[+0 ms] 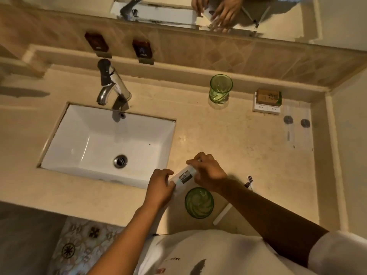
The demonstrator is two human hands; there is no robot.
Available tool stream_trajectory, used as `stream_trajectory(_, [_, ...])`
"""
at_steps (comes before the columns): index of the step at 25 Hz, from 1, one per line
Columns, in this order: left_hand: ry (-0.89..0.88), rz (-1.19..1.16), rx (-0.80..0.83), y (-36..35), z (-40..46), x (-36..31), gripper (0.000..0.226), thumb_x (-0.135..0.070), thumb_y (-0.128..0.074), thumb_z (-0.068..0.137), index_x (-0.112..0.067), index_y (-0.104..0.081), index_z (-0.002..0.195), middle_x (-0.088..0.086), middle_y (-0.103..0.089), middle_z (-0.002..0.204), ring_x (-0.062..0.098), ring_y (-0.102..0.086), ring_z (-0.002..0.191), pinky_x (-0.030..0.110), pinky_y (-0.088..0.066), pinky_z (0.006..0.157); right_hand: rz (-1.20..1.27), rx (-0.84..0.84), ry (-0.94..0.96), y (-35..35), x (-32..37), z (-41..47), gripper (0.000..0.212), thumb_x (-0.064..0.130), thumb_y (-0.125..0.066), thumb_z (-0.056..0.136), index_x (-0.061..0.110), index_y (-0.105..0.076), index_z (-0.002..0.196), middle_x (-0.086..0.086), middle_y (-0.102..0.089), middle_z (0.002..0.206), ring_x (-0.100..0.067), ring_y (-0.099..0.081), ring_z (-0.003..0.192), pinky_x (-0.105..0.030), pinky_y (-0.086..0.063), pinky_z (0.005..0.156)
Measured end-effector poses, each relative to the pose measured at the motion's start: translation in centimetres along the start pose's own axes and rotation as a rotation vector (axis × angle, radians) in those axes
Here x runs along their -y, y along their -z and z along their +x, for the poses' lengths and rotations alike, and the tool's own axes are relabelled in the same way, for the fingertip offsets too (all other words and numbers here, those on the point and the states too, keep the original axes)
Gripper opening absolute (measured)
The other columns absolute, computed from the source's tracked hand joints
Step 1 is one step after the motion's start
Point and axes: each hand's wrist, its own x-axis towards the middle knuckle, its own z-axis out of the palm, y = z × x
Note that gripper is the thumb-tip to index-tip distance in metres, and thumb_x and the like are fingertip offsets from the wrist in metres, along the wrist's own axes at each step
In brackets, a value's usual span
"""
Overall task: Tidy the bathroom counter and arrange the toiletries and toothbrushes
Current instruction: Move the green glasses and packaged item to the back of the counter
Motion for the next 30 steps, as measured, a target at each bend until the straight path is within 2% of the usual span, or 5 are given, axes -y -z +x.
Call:
stream_trajectory(13, [-0.055, 0.059, -0.037, -1.4, 1.0, -1.5, 0.049, -0.021, -0.063, 0.088, -0.014, -0.053, 0.136, 0.011, -0.049, 0.126, 0.027, -0.053, 0.113, 0.036, -0.047, 0.101, -0.002, 0.074, -0.071, 0.6, -2.4, -0.9, 0.037, 0.042, -0.066, 0.083, 0.025, -0.062, 0.115, -0.006, -0.055, 0.111, -0.025, -0.053, 0.103, -0.034, -0.046, 0.082])
stream_trajectory(21, [-0.131, -0.079, -0.004, -1.2, 6.1, -6.9, 0.024, -0.020, -0.059, 0.092, -0.018, -0.067, 0.115, 0.000, -0.068, 0.107, 0.014, -0.063, 0.091, 0.024, -0.049, 0.080, 0.354, -0.135, -0.581, 3.3, -6.3, -1.3, 0.041, 0.051, -0.060, 0.092, 0.013, -0.057, 0.106, -0.005, -0.064, 0.100, -0.020, -0.057, 0.080, -0.024, -0.036, 0.053])
stream_trajectory(25, [-0.111, -0.152, 0.141, -2.5, 9.2, -10.8, 0.023, -0.018, -0.053, 0.089, -0.020, -0.075, 0.095, -0.007, -0.074, 0.093, 0.012, -0.069, 0.088, 0.028, -0.056, 0.083, 0.368, -0.191, -0.622, 3.8, -7.9, -1.3, 0.053, 0.062, -0.051, 0.092, 0.012, -0.060, 0.105, -0.006, -0.065, 0.099, -0.020, -0.055, 0.082, -0.028, -0.036, 0.060])
stream_trajectory(27, [-0.124, -0.150, 0.184, -3.6, 10.6, -12.5, 0.025, -0.019, -0.052, 0.088, -0.021, -0.075, 0.099, -0.005, -0.075, 0.097, 0.015, -0.070, 0.091, 0.031, -0.057, 0.087, 0.423, -0.302, -0.632, 3.5, -8.1, -1.3, 0.060, 0.070, -0.045, 0.086, 0.014, -0.062, 0.100, -0.005, -0.064, 0.096, -0.020, -0.056, 0.084, -0.027, -0.037, 0.067])
stream_trajectory(30, [-0.124, -0.115, 0.227, -5.2, 11.7, -14.1, 0.032, -0.014, -0.058, 0.087, -0.017, -0.071, 0.116, 0.000, -0.072, 0.110, 0.018, -0.067, 0.100, 0.025, -0.050, 0.089, 0.552, -0.450, -0.664, 3.4, -7.9, -0.8, 0.040, 0.051, -0.057, 0.090, 0.015, -0.063, 0.106, -0.004, -0.062, 0.101, -0.022, -0.060, 0.090, -0.024, -0.041, 0.070])
